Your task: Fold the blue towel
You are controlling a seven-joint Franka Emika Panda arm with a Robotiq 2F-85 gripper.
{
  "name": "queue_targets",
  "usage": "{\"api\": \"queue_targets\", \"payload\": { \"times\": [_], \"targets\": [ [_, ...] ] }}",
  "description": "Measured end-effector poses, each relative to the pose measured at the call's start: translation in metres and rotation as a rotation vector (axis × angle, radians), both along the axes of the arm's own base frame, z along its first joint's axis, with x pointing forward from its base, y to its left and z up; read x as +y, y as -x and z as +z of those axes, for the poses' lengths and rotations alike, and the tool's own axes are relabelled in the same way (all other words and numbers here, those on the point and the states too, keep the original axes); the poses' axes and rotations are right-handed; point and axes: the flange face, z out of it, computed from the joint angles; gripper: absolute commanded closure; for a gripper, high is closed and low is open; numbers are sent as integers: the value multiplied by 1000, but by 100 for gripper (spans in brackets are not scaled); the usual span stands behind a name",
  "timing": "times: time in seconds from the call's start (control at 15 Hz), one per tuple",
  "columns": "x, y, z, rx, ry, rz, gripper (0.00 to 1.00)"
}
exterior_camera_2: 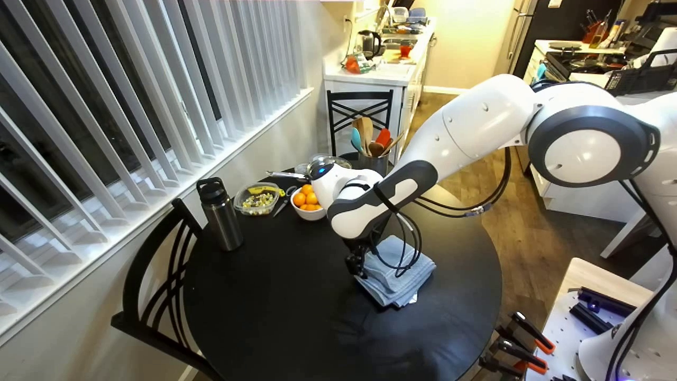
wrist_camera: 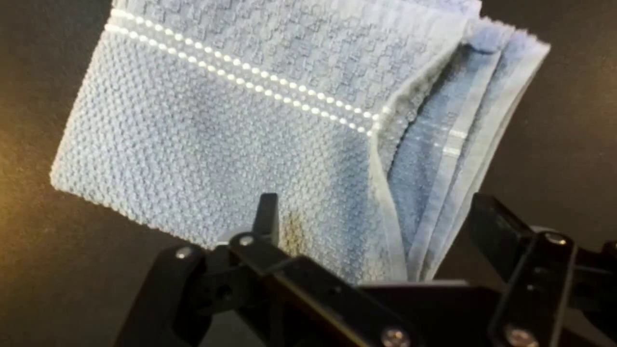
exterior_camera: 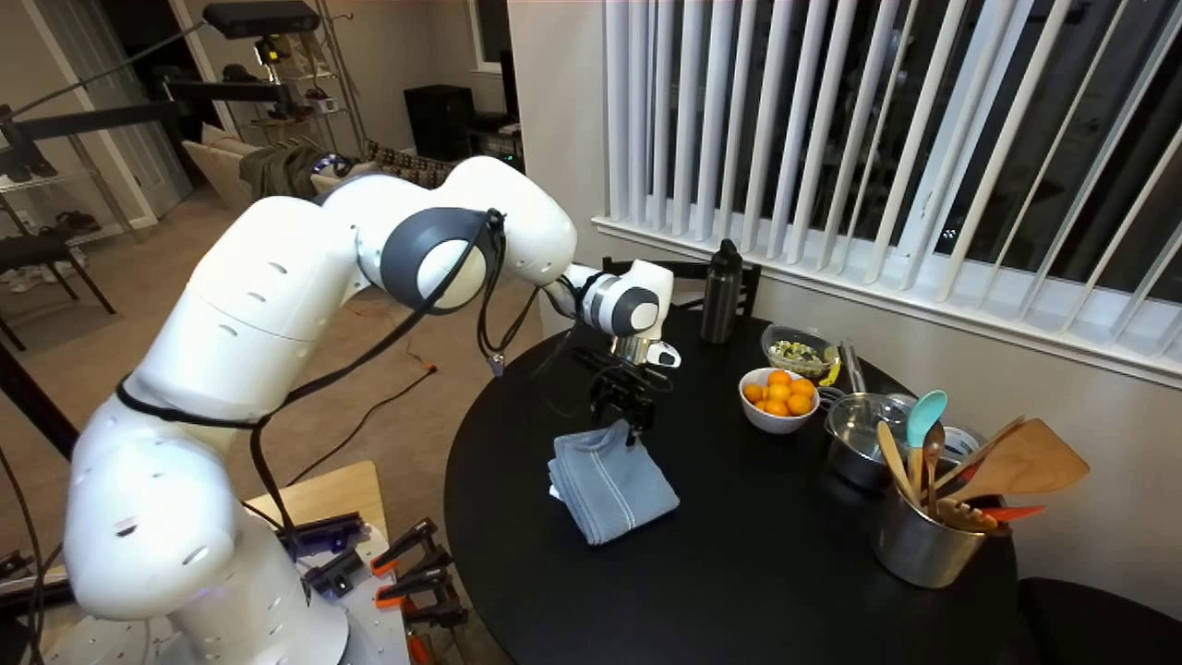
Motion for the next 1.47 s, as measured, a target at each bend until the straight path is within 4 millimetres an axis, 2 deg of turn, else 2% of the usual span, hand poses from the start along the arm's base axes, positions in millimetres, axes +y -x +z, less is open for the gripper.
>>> {"api": "queue_targets", "payload": {
  "times": [0.47,0.67,1.07,1.47],
  "targets": [
    [3,49,48,15,-80,131,0],
    [-2,64,59,34,-107,162,0],
    [-8,67,45,88,-237,191,0],
    [-4,53,20,104,-255,186,0]
  ]
}}
